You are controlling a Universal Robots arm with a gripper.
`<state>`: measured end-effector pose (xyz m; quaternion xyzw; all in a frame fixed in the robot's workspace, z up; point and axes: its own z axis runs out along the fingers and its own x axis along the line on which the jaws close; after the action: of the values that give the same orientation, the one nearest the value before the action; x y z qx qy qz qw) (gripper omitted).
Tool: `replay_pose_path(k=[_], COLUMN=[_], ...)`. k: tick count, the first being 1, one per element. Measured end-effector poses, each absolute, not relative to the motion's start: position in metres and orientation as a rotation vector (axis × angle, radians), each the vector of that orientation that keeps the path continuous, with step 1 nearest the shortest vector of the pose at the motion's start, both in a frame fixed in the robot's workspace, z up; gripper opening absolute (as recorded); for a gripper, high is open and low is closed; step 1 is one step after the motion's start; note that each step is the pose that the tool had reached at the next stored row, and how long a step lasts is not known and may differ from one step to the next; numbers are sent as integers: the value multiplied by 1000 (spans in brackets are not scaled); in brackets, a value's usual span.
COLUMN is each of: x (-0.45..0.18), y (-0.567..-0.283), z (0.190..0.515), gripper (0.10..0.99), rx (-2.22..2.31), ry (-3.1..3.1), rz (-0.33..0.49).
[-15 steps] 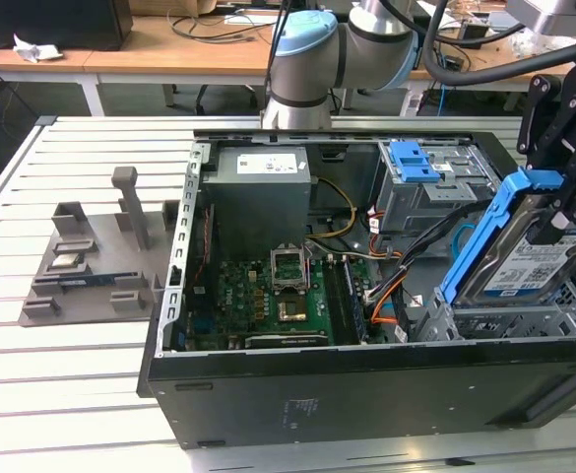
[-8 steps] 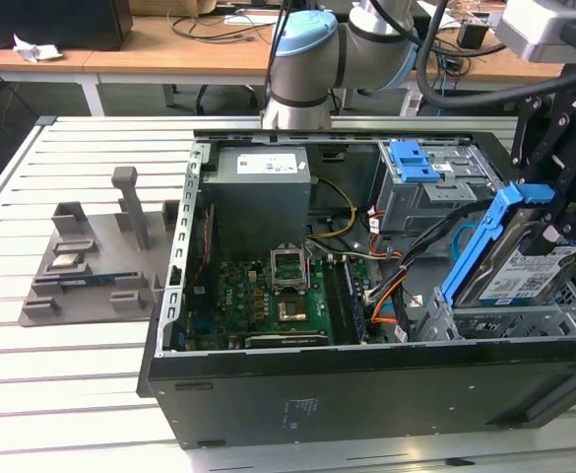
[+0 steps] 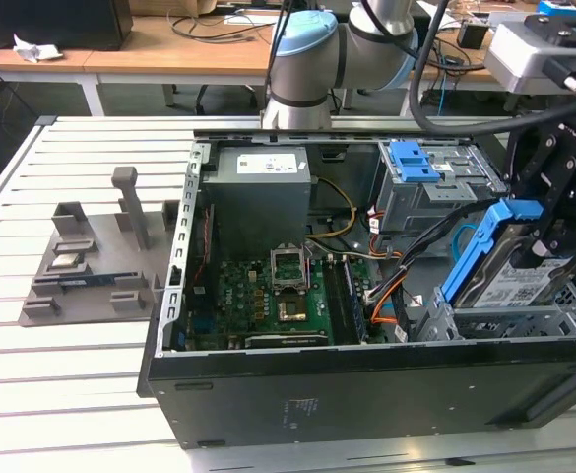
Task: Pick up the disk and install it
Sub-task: 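Insert the disk into the insertion slot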
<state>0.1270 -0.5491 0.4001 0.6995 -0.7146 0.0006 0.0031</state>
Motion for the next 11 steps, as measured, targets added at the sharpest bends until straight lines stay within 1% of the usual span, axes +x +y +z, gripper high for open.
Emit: replay_pose_path(k=[4, 8, 9, 10, 11], x=[127, 127, 127, 127, 127], y=[-549, -549, -549, -549, -549], z=[389, 389, 389, 389, 389], gripper=[365, 365, 376, 439, 439], rx=[2193, 2193, 2193, 2193, 2193], ry=[-2241, -2240, -2240, -2240, -2241], rz=[2, 2, 2, 2, 2])
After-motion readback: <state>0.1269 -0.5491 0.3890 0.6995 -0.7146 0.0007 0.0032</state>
